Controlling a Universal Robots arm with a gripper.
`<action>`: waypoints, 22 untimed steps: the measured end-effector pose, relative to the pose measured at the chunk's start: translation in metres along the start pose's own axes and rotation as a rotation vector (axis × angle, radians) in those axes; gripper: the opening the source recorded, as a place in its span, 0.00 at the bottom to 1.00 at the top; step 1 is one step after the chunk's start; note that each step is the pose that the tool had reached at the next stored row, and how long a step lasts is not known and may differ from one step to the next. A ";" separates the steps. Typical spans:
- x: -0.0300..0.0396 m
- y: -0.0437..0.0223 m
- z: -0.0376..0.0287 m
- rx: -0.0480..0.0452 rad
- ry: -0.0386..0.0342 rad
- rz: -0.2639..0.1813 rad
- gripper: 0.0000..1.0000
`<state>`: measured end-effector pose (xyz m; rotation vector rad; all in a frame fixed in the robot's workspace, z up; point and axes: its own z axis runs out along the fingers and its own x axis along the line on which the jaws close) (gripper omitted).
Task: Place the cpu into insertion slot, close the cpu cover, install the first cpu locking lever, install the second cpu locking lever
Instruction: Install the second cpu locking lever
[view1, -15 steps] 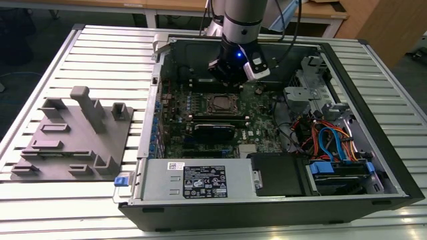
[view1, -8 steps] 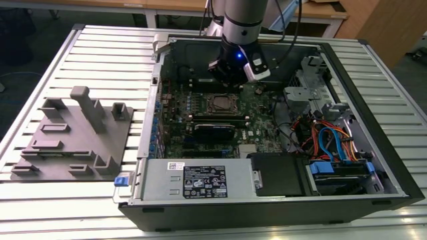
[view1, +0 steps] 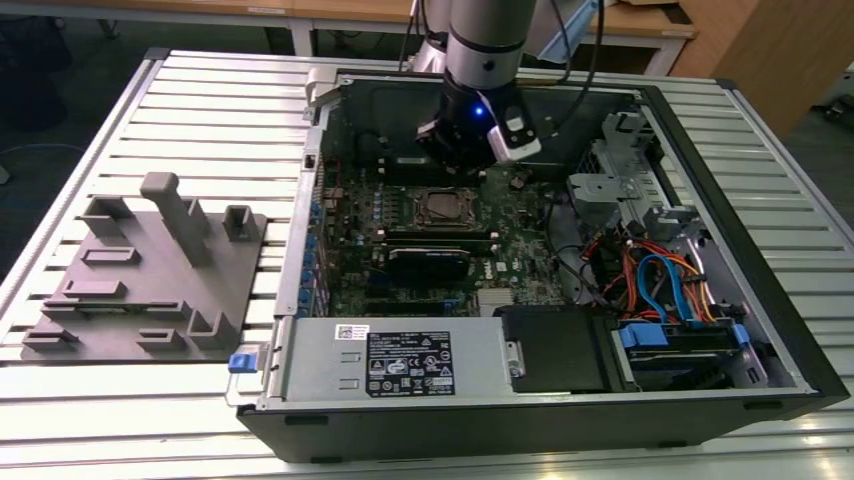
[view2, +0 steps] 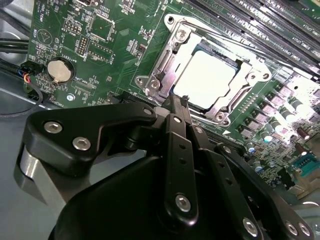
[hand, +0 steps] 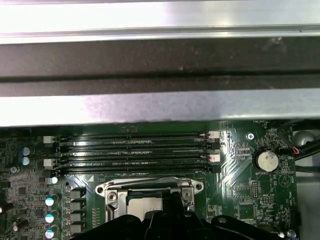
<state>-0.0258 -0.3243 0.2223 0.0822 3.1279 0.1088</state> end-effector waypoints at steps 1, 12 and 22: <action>0.0000 0.0001 -0.0011 0.0000 0.0002 0.000 0.10; -0.0002 0.0012 -0.0156 0.0031 0.0012 0.000 0.10; -0.0004 -0.0030 -0.0154 0.0048 0.0011 0.000 0.10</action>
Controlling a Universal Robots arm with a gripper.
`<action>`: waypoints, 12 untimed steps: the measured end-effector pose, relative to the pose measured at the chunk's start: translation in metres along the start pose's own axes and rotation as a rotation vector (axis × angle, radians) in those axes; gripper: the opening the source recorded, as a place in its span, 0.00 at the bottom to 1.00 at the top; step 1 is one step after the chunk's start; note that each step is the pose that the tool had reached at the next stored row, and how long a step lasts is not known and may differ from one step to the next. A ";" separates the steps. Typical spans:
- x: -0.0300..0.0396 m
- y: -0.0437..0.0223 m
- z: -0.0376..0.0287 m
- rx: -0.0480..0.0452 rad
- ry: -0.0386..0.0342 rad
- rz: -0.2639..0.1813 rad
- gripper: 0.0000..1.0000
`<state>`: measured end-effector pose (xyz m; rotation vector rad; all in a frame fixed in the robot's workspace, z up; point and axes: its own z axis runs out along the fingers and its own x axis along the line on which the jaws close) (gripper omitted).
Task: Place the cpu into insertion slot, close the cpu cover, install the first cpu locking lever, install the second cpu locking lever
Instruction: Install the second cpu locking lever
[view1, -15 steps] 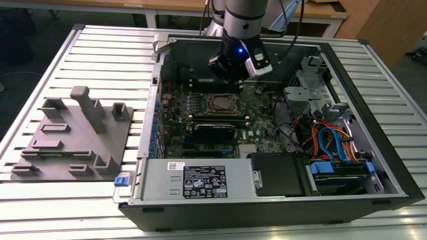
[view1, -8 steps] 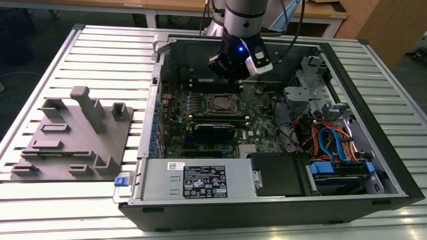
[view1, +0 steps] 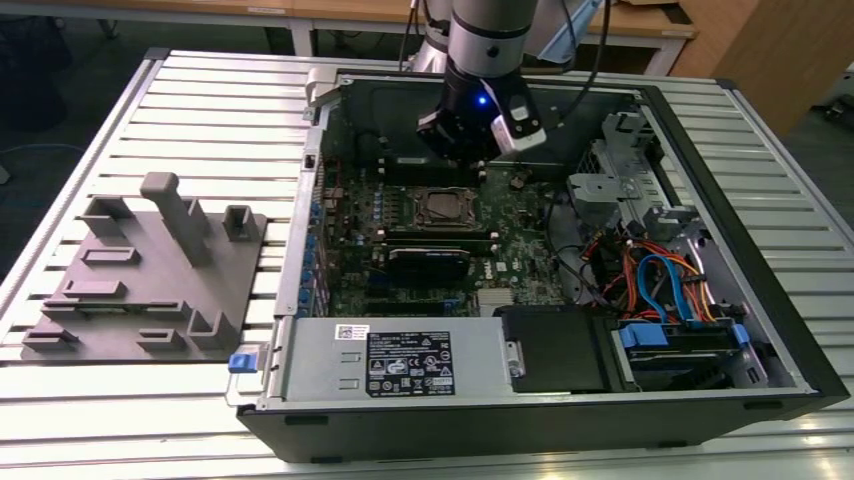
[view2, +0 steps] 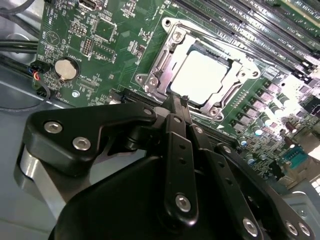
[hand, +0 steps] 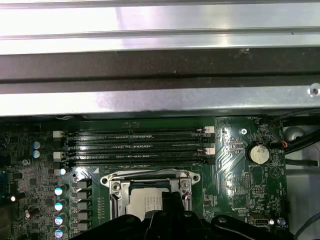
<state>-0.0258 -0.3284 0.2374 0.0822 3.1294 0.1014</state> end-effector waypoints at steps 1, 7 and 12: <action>0.0000 -0.0004 0.0001 0.0004 -0.0001 0.000 0.10; -0.0002 -0.0034 0.0002 0.0049 -0.0002 0.000 0.10; -0.0003 -0.0054 0.0002 0.0081 -0.0005 0.000 0.10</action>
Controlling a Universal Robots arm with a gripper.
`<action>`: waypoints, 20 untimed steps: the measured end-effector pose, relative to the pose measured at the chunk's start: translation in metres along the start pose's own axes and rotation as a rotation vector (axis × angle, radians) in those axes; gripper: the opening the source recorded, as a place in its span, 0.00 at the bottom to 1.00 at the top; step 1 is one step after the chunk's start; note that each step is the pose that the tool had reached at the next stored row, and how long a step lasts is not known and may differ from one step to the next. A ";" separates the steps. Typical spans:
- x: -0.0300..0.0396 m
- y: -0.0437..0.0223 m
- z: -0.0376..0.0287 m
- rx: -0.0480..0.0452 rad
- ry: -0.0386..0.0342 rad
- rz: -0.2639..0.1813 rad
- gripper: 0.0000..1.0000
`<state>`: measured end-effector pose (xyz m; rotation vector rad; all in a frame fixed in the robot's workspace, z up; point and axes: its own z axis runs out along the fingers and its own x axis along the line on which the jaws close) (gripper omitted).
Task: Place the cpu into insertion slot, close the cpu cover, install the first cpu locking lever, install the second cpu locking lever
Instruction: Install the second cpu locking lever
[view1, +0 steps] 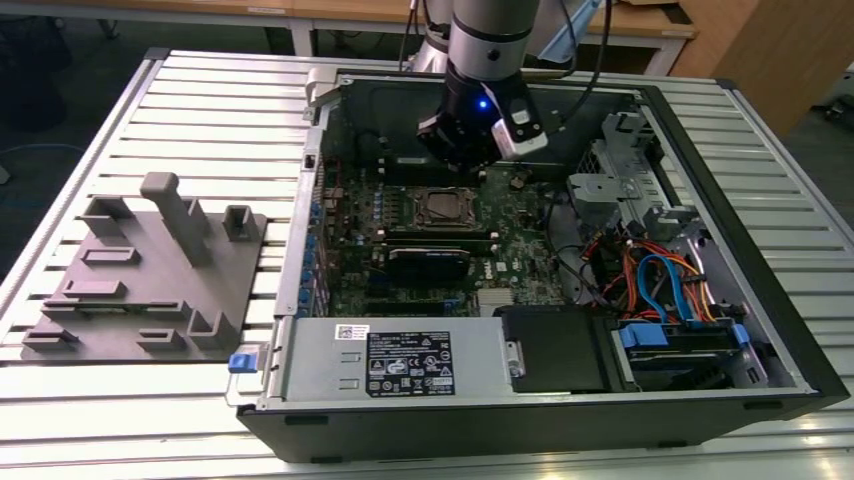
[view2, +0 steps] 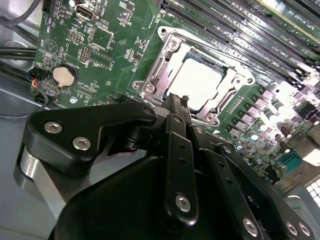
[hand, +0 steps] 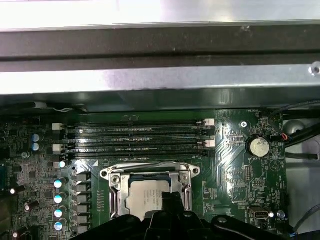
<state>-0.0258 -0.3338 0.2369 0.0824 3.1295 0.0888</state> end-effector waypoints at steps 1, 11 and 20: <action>0.0000 -0.0001 -0.0001 0.0002 0.0000 0.000 0.10; 0.0000 -0.0002 -0.0004 0.0002 0.0001 0.000 0.10; -0.0001 0.0001 -0.0062 0.0001 0.0000 0.000 0.10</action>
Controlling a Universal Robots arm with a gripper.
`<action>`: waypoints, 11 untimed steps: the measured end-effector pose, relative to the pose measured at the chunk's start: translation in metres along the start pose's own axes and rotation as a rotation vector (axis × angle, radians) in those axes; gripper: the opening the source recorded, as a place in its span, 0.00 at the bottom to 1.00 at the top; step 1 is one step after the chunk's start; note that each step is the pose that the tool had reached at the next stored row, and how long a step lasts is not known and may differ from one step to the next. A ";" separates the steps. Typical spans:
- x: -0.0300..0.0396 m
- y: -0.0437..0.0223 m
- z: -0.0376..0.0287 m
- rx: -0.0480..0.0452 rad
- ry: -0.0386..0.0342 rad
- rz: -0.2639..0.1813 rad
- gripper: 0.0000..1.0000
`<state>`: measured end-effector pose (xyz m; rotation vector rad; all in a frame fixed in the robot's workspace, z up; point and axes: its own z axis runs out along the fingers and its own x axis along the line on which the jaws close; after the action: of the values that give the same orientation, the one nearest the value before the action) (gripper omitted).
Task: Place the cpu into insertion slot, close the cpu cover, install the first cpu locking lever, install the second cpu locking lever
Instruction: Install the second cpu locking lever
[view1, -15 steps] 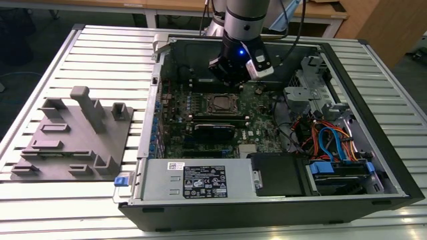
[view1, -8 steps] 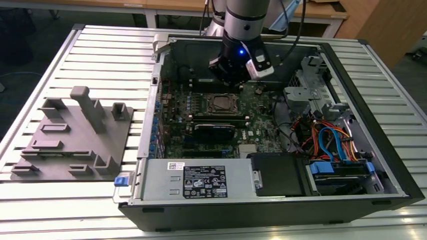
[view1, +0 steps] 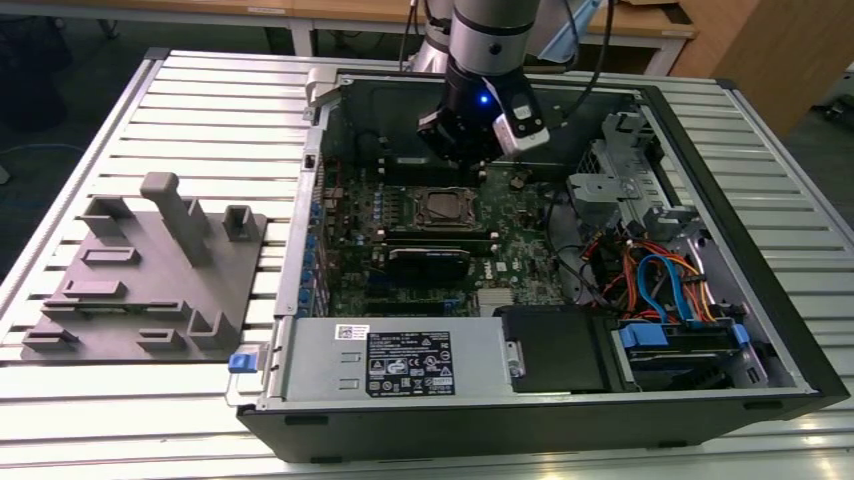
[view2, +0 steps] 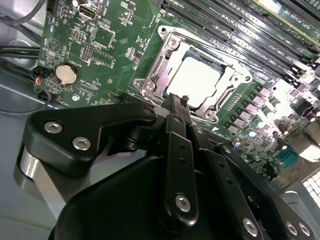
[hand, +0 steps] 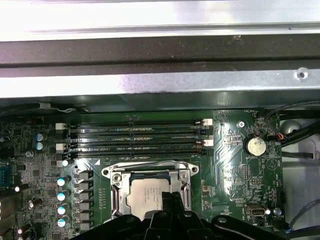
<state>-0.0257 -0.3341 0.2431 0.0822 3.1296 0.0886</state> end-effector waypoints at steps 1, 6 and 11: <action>0.0000 -0.0002 0.0000 0.0001 0.0000 0.000 0.10; -0.0001 -0.0019 0.0000 0.0001 0.0000 0.000 0.10; -0.0003 -0.0053 -0.0001 0.0001 0.0000 0.000 0.10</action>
<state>-0.0257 -0.3394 0.2428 0.0821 3.1296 0.0884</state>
